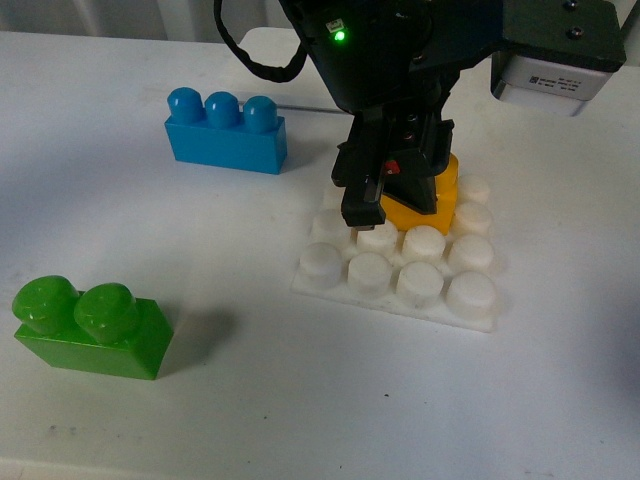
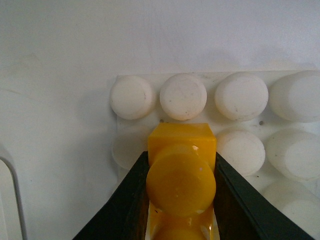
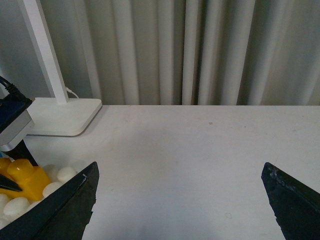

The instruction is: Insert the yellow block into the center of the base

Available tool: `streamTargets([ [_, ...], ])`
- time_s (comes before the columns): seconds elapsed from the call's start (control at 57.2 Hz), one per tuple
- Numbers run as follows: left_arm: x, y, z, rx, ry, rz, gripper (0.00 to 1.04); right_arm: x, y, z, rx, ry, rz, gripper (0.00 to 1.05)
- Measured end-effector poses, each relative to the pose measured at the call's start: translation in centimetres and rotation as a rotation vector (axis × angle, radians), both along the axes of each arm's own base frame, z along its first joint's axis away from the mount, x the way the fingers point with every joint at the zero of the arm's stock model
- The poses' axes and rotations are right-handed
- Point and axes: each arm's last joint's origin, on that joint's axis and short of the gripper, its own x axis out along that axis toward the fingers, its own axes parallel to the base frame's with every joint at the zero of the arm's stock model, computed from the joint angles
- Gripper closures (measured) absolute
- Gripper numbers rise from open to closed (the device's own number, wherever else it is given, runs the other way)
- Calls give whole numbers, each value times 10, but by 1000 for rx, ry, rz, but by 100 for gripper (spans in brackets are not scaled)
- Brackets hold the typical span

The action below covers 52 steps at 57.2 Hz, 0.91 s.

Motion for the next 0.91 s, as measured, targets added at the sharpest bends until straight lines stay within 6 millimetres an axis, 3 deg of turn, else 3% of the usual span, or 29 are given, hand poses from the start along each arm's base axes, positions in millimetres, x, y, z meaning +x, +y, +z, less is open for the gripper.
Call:
streamTargets([
  [0.349, 2, -3, -4, -7, -20, 12, 73, 0, 0, 0, 0, 0, 0, 9],
  [0.559, 0, -2, -1, 17, -60, 21, 35, 0, 0, 0, 0, 0, 0, 9],
  [0.716, -15, 7, 17, 2, -93, -3, 10, 0, 0, 0, 0, 0, 0, 9],
  [0.769, -20, 10, 26, -11, -113, -5, 5, 0, 0, 0, 0, 0, 0, 9],
  [0.908, -35, 28, 53, -69, -210, 14, 6, 0, 0, 0, 0, 0, 0, 9],
])
